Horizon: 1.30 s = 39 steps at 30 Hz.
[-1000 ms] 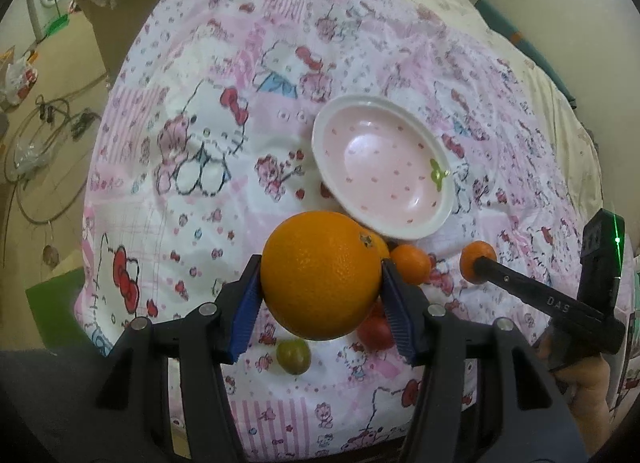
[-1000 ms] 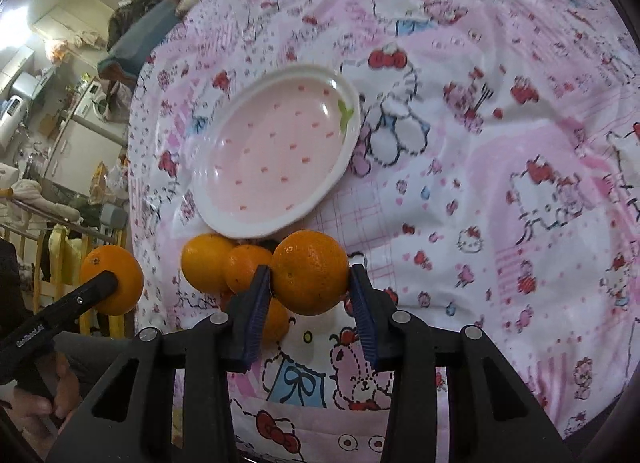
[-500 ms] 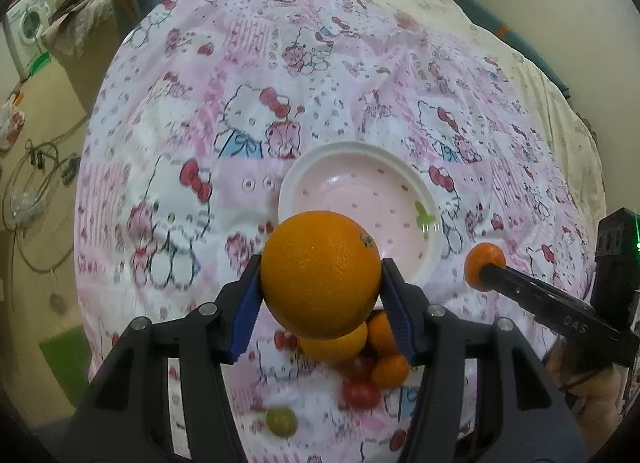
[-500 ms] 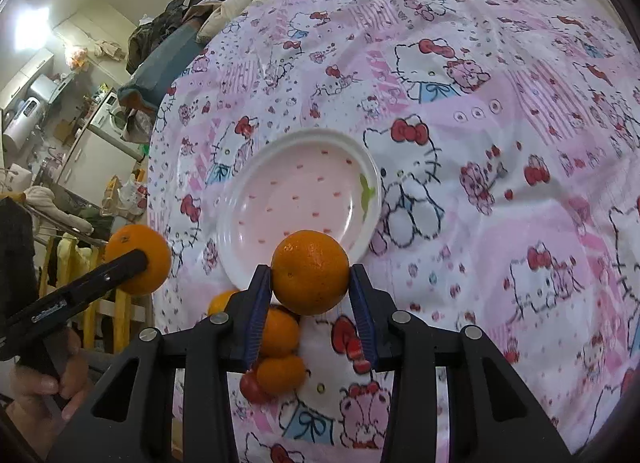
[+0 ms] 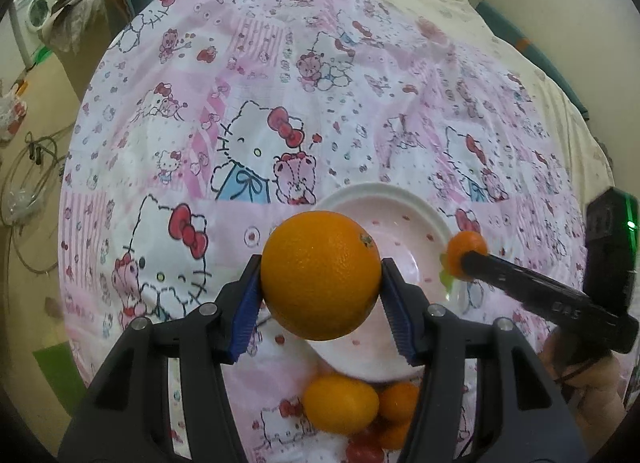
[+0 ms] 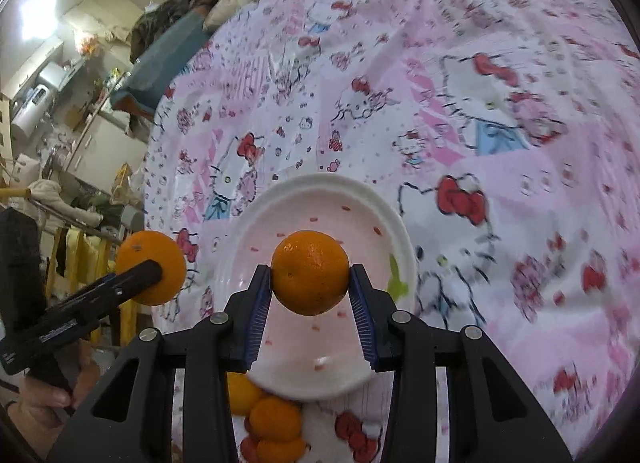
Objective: Organize fruits
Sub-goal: 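Carry both fruits to the plate while the right tool releases its tangerine onto it, then lower the large orange onto the plate and open the left tool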
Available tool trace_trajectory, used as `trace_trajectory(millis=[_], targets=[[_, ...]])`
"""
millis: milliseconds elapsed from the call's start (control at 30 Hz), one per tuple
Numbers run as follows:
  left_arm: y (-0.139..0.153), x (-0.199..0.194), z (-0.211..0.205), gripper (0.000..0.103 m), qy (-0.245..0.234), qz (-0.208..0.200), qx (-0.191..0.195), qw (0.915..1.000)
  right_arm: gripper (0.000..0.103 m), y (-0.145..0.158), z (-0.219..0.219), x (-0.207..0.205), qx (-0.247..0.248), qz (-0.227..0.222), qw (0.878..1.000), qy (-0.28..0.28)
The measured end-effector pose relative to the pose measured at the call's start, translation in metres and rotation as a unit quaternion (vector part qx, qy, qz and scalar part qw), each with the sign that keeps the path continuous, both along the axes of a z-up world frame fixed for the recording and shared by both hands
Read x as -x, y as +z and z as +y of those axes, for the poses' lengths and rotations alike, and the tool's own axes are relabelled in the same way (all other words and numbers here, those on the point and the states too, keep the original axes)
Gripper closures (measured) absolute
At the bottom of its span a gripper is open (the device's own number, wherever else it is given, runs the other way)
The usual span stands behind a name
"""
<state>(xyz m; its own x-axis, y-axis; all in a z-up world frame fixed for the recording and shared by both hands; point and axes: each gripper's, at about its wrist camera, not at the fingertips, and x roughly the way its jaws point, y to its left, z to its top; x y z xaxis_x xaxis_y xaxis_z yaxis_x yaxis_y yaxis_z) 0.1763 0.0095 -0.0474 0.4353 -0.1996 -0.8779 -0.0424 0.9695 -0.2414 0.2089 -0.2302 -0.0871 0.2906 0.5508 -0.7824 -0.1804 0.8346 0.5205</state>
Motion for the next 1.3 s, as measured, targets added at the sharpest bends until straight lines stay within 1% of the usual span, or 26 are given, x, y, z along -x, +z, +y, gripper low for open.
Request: trace_trajectory(millis=[167,267,300,433,533,633,700,767,833,900,967,1033,1100,1200,1300], targets=[[-0.007,-0.015,0.001,0.051,0.001,0.007,0.000,1.0000,0.062,-0.032,0.017,-0.032,0.014,0.029,0.999,0.012],[-0.010,-0.022,0.001,0.051,0.003,0.015,0.011,0.9998,0.062,-0.047,0.022,-0.044,0.026,0.047,0.998,0.016],[-0.010,-0.024,0.000,0.051,0.004,0.016,0.012,0.9998,0.062,-0.051,0.023,-0.046,0.024,0.051,0.998,0.017],[-0.011,-0.032,-0.007,0.051,0.000,0.020,0.013,0.9997,0.060,-0.057,0.027,-0.049,0.042,0.049,0.998,0.018],[-0.011,-0.037,-0.011,0.050,-0.001,0.022,0.016,0.9996,0.058,-0.055,0.033,-0.046,0.060,0.033,0.997,0.030],[-0.014,-0.042,-0.013,0.050,0.001,0.027,0.018,0.9995,0.057,-0.055,0.033,-0.045,0.057,0.027,0.998,0.031],[-0.016,-0.043,-0.015,0.051,0.003,0.030,0.018,0.9994,0.048,-0.055,0.029,-0.045,0.046,0.030,0.998,0.033],[-0.018,-0.043,-0.016,0.051,0.009,0.032,0.020,0.9993,0.041,-0.052,0.023,-0.044,0.028,0.029,0.999,0.025],[-0.018,-0.042,-0.017,0.051,0.015,0.029,0.021,0.9993,0.041,-0.045,0.020,-0.043,0.034,0.015,0.999,0.018],[-0.018,-0.042,-0.016,0.050,0.019,0.025,0.022,0.9993,0.037,-0.034,0.015,-0.041,0.044,-0.006,0.999,0.004],[-0.020,-0.042,-0.018,0.050,0.019,0.021,0.024,0.9993,0.034,-0.028,0.007,-0.039,0.034,-0.005,0.999,-0.007],[-0.023,-0.043,-0.021,0.051,0.010,0.020,0.020,0.9995,0.034,-0.021,-0.005,-0.035,0.040,-0.010,0.999,-0.030],[-0.026,-0.043,-0.026,0.051,0.002,0.021,0.013,0.9997,0.034,-0.014,-0.018,-0.027,0.041,-0.008,0.998,-0.048],[-0.031,-0.046,-0.031,0.051,-0.006,0.024,0.019,0.9995,0.034,-0.002,-0.038,-0.012,0.042,0.004,0.997,-0.071],[-0.037,-0.050,-0.038,0.050,-0.014,0.026,0.018,0.9994,0.033,0.007,-0.060,0.005,0.029,0.002,0.995,-0.092]])
